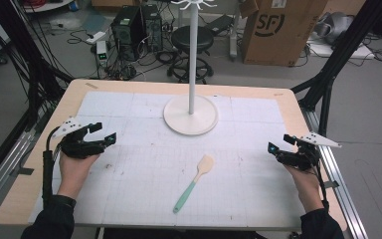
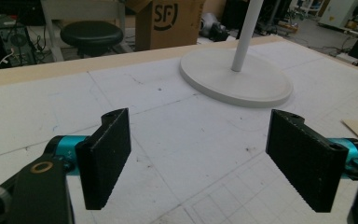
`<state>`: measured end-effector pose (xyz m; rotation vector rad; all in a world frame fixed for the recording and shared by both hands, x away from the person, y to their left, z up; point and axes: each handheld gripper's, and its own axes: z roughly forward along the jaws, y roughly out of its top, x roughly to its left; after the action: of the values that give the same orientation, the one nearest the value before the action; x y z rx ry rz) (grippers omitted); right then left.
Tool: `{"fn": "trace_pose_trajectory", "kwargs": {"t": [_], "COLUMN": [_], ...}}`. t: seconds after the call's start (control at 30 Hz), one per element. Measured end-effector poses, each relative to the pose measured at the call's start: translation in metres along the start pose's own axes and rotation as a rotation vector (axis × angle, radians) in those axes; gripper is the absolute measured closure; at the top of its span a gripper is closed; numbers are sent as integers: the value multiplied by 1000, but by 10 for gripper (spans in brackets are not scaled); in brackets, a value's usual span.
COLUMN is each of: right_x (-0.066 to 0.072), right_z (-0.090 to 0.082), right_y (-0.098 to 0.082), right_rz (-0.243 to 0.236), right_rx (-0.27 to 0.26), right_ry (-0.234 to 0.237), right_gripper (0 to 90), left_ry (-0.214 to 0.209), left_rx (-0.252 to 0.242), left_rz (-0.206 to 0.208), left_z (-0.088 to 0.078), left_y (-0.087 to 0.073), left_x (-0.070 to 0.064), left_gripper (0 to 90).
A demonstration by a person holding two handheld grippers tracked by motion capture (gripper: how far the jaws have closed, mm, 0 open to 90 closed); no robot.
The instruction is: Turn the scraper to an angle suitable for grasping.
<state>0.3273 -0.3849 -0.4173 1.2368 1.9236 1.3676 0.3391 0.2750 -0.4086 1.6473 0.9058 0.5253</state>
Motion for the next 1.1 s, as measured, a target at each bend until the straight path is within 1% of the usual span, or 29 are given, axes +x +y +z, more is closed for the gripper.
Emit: {"fn": "trace_pose_trajectory", "kwargs": {"t": [0.03, 0.17, 0.27, 0.33, 0.37, 0.53, 0.6, 0.7, 0.87, 1.03, 1.07, 1.1], "right_x": [0, 2, 3, 3, 3, 3, 3, 4, 5, 5, 5, 5], "right_z": [1, 2, 2, 2, 2, 2, 2, 2, 3, 4, 4, 4], "right_y": [0, -1, -1, -1, -1, -1, -1, -1, -1, -1, -1, -2], "right_rz": [-3, -19, -12, -19, -22, -24, -23, -37, -37, -46, -45, -42], "right_rx": [7, 36, 34, 34, 33, 21, 27, 34, 34, 39, 42, 45], "right_ry": [-2, -5, -1, -6, -8, -13, -11, -15, -13, -17, -16, -14], "right_gripper": [174, 174, 174, 174, 174, 176, 176, 177, 181, 183, 183, 184], "left_ry": [-2, 5, 7, 7, 14, 9, 3, -8, -31, -87, -96, -96], "left_rx": [-3, -4, -7, -7, -8, -10, -6, -7, -4, 11, 17, 17], "left_rz": [5, 50, 54, 52, 57, 63, 64, 75, 83, 98, 100, 100], "left_z": [0, 1, 1, 0, -1, -2, -1, 0, 2, 7, 9, 9], "left_y": [0, 0, 0, 0, 0, 1, 1, 1, 2, 2, 2, 2], "left_x": [-1, -4, -4, -3, -3, -5, -7, -11, -18, -28, -30, -30], "left_gripper": [224, 220, 216, 216, 216, 214, 217, 222, 229, 292, 307, 320]}}
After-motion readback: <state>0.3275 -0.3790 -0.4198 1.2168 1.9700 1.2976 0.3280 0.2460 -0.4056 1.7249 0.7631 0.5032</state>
